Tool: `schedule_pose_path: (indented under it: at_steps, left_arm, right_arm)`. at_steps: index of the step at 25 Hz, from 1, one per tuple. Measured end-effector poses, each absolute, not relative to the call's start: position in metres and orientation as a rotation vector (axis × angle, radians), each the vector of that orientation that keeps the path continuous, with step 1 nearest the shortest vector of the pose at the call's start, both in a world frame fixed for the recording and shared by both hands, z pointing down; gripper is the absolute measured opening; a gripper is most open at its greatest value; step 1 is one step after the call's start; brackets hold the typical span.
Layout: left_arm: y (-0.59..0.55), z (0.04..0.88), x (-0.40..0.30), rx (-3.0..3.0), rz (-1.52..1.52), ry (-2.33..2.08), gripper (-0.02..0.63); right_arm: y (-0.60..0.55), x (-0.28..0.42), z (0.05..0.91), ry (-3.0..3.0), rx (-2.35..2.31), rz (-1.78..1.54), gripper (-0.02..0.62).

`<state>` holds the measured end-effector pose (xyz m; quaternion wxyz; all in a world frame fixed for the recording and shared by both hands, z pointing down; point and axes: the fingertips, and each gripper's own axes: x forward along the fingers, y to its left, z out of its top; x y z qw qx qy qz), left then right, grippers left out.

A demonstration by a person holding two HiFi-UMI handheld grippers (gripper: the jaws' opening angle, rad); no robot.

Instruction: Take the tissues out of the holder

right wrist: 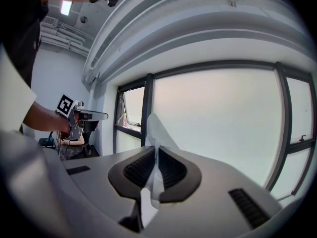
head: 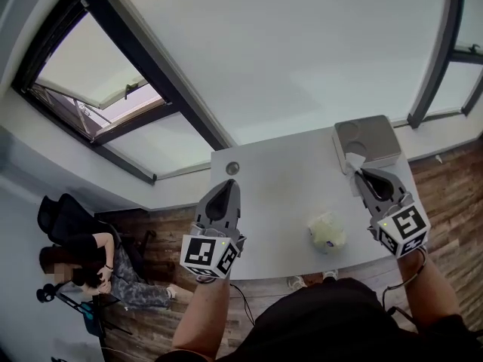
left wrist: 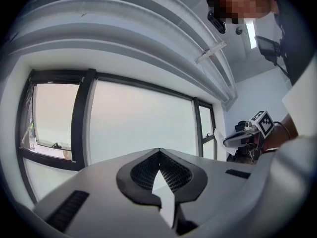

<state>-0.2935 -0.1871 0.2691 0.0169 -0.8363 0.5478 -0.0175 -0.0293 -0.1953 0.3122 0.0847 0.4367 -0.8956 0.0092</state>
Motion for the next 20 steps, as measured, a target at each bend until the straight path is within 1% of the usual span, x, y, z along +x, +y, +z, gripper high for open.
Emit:
schedule_pose_path:
  at_steps: [10, 20]
  left_arm:
    - [-0.186, 0.237, -0.296, -2.560, -0.003, 1.688, 0.005]
    - [-0.183, 0.241, -0.297, -2.562, 0.000, 1.699, 0.005]
  right_arm:
    - [-0.200, -0.016, 0.271, -2.703, 1.384, -0.052, 0.025]
    - [-0.199, -0.019, 0.273, -2.706, 1.381, -0.043, 0.017]
